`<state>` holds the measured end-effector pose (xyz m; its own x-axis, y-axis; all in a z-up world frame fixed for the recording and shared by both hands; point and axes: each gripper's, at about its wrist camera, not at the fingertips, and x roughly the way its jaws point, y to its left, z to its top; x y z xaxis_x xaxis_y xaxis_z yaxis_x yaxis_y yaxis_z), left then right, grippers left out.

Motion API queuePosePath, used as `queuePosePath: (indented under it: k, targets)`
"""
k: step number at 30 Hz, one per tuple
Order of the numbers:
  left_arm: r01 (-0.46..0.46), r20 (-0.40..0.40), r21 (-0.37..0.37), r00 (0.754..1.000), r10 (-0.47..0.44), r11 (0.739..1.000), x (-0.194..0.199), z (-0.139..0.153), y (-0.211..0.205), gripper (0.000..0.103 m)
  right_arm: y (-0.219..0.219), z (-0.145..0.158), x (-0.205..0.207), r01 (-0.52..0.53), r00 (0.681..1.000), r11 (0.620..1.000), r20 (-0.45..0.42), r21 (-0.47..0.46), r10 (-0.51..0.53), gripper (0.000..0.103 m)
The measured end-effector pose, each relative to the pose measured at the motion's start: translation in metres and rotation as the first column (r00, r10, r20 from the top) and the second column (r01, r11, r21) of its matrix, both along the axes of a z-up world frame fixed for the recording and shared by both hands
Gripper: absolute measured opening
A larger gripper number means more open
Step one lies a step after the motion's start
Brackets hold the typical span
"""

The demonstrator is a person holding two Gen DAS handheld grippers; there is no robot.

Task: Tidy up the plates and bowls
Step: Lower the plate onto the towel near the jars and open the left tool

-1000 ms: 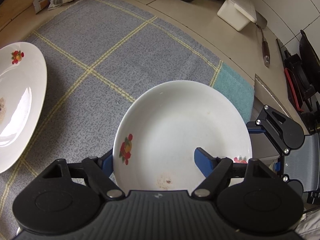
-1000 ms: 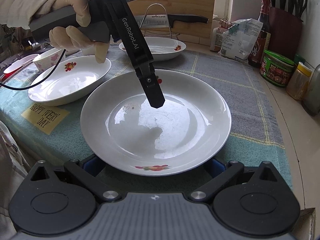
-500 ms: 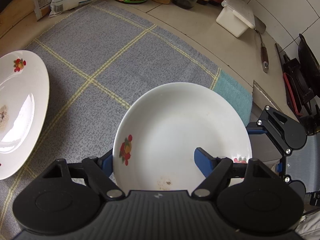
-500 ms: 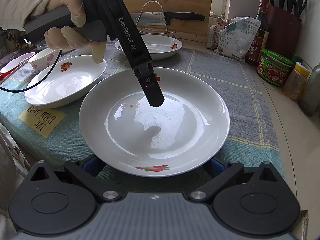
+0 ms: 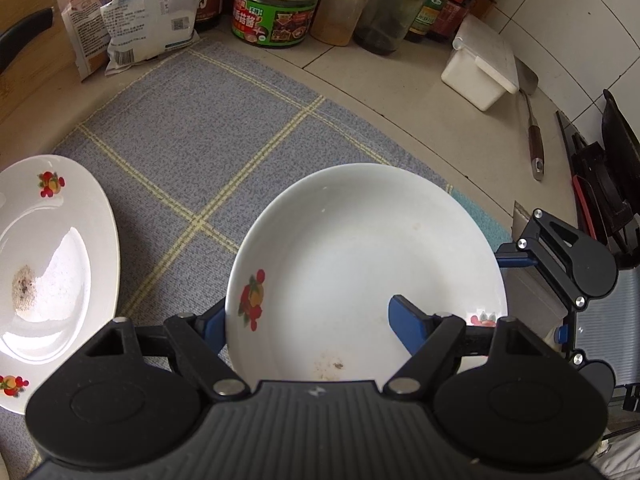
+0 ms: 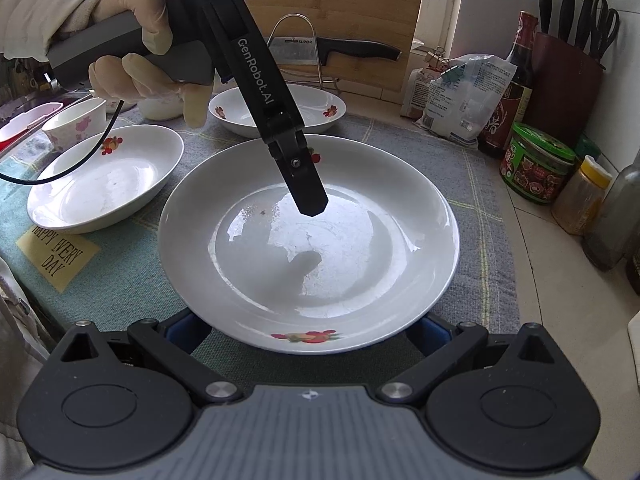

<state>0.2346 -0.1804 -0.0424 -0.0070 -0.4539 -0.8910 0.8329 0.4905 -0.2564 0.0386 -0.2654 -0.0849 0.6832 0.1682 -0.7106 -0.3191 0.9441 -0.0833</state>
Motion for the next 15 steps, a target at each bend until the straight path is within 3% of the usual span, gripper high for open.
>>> queuePosePath:
  k: [15]
  targets:
    - [-0.014,0.026,-0.016,1.0,0.014,1.0,0.037,-0.004,-0.036,0.08,-0.033,-0.001,0.043,-0.013,1.0,1.0,0.002,-0.02,0.013,0.103]
